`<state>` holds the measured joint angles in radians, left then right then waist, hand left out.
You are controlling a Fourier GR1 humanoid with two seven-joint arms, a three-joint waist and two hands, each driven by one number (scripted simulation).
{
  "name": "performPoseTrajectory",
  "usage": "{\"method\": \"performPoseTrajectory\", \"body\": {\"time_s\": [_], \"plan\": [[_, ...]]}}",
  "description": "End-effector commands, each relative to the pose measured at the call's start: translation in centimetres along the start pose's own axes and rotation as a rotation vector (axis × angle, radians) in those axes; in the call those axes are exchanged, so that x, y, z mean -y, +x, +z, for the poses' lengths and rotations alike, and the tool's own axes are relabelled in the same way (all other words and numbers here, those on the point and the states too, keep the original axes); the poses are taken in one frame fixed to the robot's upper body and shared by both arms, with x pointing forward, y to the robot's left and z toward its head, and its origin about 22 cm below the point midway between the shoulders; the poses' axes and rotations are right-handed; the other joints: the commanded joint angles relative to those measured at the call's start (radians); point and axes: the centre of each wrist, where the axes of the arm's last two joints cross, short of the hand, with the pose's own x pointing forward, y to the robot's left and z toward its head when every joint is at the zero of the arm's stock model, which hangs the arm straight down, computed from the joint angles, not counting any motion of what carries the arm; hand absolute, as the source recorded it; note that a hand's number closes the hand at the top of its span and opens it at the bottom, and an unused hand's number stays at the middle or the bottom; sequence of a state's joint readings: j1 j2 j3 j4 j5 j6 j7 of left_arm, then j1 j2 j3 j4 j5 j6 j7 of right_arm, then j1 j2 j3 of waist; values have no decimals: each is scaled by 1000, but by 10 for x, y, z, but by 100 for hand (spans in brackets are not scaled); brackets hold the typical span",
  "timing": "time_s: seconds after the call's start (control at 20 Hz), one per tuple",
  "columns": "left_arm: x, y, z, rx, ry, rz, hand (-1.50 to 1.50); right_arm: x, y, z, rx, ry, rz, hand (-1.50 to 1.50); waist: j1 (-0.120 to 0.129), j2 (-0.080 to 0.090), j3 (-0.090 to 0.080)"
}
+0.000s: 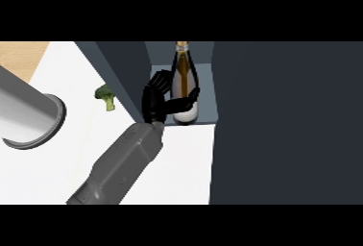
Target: Pick up the wine, place it into the cabinet and close the cabinet
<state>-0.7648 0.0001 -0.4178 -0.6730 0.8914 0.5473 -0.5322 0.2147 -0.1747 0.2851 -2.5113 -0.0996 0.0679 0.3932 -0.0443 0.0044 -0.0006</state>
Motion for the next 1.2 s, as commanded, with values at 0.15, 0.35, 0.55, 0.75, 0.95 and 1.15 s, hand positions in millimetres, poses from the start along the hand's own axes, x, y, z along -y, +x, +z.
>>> {"method": "performPoseTrajectory", "body": {"time_s": [0.15, 0.35, 0.55, 0.75, 0.95, 1.15], "plan": [[10, 19, -25, -4, 34, 10, 150, 0, 33, 29, 78, 36, -64, -150, 6, -2, 1], [13, 26, -36, 14, 24, -10, 150, -5, 30, 20, 70, 21, -67, -150, 10, 1, 0], [23, 37, -46, 72, 55, -114, 150, -3, 28, 17, 77, 30, -71, -150, 5, 2, 0], [29, 72, -70, 88, 123, -172, 150, 0, 21, 6, 89, 40, -74, -150, -1, 6, 1], [-10, 59, -77, 140, 196, -357, -150, 1, 25, 17, 60, 54, -68, -150, -15, 7, 1], [-15, 49, -75, 123, 213, -442, -150, -4, 18, 12, 85, 51, -81, -150, -15, 11, 1]]}}
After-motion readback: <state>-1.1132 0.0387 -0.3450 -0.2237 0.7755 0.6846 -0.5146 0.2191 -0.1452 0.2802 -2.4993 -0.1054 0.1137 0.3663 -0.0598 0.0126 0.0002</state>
